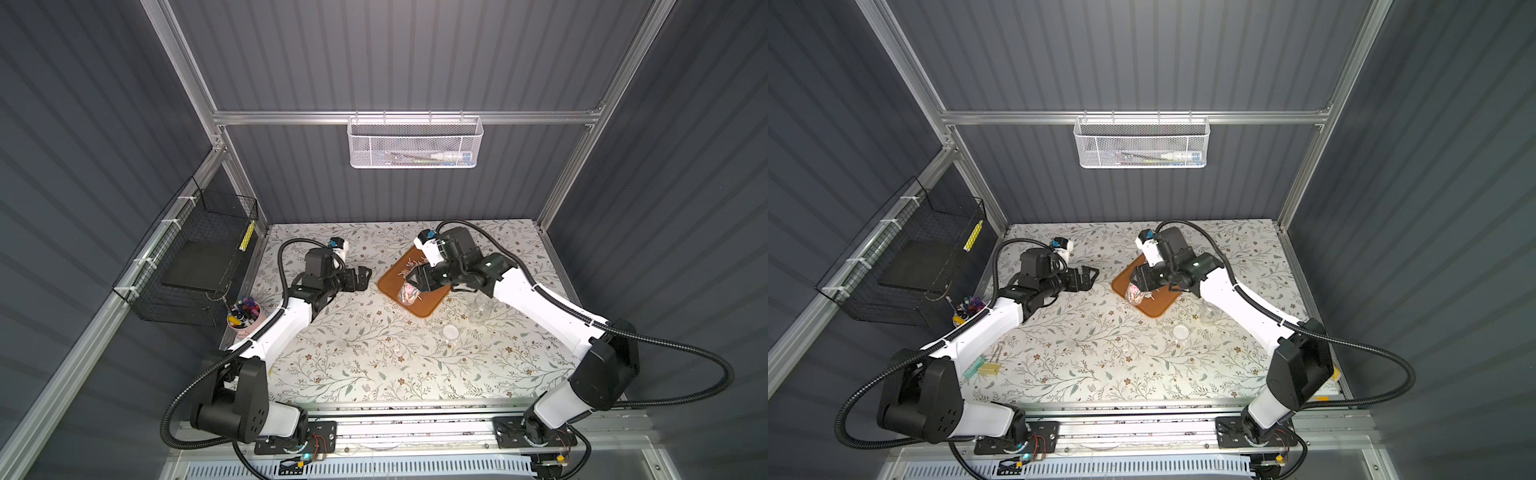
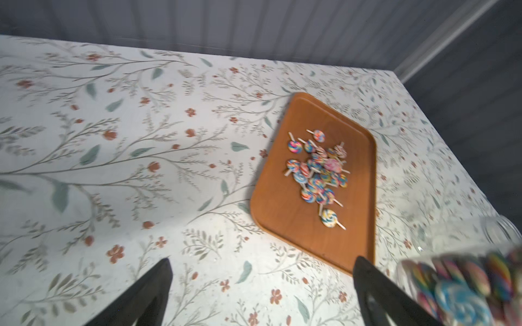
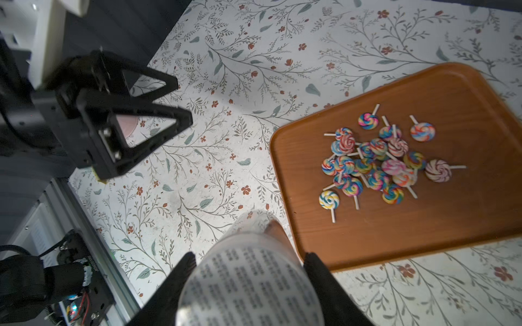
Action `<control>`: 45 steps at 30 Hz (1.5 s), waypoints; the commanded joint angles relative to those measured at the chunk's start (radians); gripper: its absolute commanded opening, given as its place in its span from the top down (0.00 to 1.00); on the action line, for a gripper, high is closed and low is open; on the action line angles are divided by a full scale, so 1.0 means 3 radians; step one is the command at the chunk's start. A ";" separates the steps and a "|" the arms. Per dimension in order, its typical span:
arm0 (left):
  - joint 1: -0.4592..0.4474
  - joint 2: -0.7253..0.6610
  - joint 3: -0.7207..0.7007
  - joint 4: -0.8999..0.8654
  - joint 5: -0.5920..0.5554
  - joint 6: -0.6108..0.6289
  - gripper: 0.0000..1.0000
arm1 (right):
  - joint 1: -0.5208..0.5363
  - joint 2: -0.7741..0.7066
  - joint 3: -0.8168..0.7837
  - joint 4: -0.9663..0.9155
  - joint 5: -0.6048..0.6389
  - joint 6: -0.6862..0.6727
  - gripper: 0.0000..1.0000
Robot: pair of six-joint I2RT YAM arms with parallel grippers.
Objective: Pour the candies out of the jar
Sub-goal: Pick up the jar from the center of the board.
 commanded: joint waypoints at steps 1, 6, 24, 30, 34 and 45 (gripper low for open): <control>-0.0142 0.0005 0.0079 0.0104 0.0467 0.0368 0.00 | -0.0200 -0.0063 0.0216 -0.0311 -0.0587 -0.0036 0.60; -0.0615 0.0077 0.0202 0.0052 0.0551 0.0777 0.00 | -0.0387 0.0011 0.0370 -0.0450 -0.0854 -0.0005 0.61; -0.0984 0.0318 0.0570 0.0073 0.0890 0.1071 0.00 | -0.0457 0.0035 0.0435 -0.0419 -0.1323 0.0065 0.62; -0.0994 0.0387 0.0588 0.0134 0.0987 0.1060 0.04 | -0.0531 -0.0013 0.0293 -0.0178 -0.1618 0.0272 0.62; -0.0994 0.0375 0.0571 0.0151 0.1011 0.1042 0.11 | -0.0606 -0.0034 0.0162 0.0012 -0.1778 0.0409 0.63; -0.0994 0.0321 0.0536 0.0178 0.0952 0.1041 0.35 | -0.0686 -0.0057 -0.0068 0.0316 -0.1939 0.0618 0.63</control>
